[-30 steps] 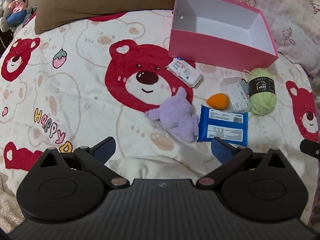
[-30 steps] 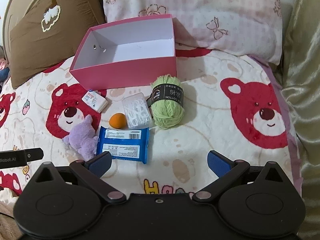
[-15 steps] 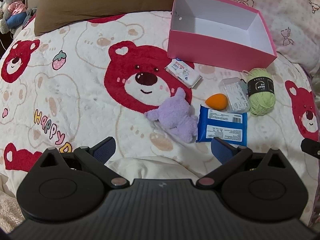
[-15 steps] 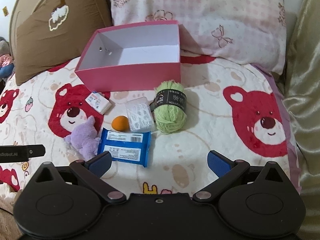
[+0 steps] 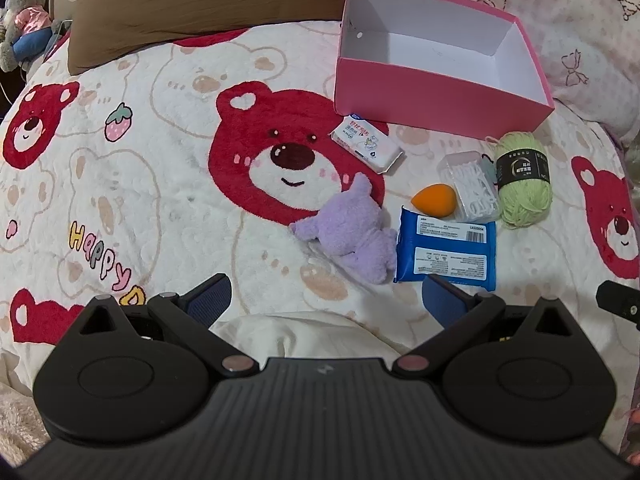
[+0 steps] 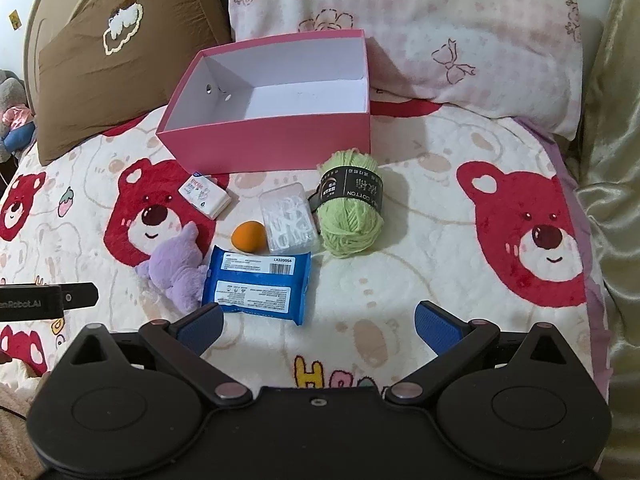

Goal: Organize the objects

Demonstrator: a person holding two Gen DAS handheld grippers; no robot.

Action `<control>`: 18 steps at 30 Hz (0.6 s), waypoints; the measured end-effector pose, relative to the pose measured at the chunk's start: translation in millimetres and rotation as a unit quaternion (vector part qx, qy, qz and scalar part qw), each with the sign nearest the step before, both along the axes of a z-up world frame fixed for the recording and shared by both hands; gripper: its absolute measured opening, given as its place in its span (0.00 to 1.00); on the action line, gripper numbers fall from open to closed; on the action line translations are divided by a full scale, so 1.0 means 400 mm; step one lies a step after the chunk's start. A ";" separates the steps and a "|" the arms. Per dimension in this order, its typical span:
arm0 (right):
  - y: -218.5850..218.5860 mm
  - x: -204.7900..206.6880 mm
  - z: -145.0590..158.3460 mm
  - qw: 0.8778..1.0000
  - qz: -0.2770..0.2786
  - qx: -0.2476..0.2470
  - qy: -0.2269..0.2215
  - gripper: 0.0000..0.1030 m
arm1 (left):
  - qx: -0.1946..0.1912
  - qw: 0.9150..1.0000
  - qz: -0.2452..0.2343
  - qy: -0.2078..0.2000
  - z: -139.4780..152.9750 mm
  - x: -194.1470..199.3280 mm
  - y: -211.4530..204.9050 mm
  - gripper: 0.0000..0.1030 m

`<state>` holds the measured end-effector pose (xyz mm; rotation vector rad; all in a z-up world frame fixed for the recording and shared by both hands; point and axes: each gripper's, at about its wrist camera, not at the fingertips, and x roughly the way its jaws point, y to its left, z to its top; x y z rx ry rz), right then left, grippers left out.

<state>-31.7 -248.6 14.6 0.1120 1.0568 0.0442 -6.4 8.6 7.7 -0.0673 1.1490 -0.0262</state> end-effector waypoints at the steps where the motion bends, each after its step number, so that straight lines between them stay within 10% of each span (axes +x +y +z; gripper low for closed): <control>1: -0.001 0.001 0.000 1.000 0.001 0.002 0.000 1.00 | 0.000 1.000 -0.001 -0.001 0.000 -0.001 0.000 1.00; 18: 0.039 0.000 -0.009 0.999 0.026 -0.039 -0.009 1.00 | 0.016 1.000 -0.020 0.006 -0.027 0.002 -0.024 1.00</control>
